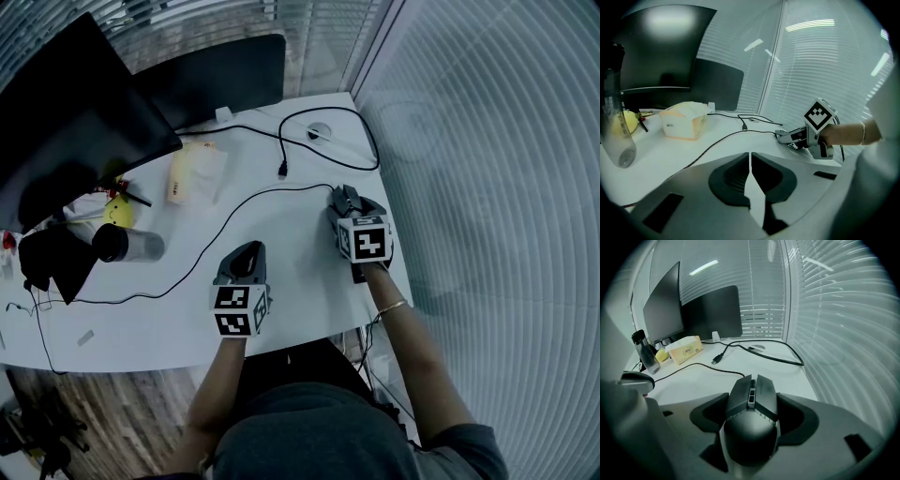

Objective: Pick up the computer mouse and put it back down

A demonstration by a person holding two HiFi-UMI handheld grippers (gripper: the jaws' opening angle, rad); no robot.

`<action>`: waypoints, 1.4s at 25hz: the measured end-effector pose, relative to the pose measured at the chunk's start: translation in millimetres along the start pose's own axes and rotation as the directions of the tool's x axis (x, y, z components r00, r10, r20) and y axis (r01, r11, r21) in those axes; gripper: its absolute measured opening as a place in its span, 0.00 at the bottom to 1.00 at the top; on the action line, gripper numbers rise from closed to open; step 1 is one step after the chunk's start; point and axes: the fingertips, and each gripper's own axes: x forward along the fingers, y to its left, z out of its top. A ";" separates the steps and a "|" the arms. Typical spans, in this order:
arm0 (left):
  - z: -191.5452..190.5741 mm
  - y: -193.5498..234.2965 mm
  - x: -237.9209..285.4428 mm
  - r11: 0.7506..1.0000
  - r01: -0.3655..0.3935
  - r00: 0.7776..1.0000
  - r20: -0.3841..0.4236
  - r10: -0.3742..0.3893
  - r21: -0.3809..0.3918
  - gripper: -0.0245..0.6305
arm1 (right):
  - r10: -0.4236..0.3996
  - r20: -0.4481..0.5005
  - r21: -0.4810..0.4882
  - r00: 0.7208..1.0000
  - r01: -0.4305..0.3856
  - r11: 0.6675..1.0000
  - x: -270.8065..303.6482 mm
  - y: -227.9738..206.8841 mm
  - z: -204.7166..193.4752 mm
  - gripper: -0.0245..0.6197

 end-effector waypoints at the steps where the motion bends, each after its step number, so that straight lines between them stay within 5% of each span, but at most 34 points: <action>1: -0.1 0.0 -0.7 1.000 0.000 1.000 -0.001 0.000 0.000 0.09 | 0.000 0.001 0.000 1.000 0.000 1.000 -0.1 0.2 -0.3 0.52; 17: 0.2 1.9 -20.0 1.000 -0.002 1.000 0.021 0.002 0.007 0.09 | -0.054 0.060 0.001 0.997 0.054 0.999 -23.1 4.2 2.0 0.56; 35: -0.4 -5.7 -52.6 0.999 0.007 0.997 0.082 -0.010 0.045 0.09 | -0.063 0.195 0.040 0.979 0.056 0.998 -90.4 32.9 -7.4 0.49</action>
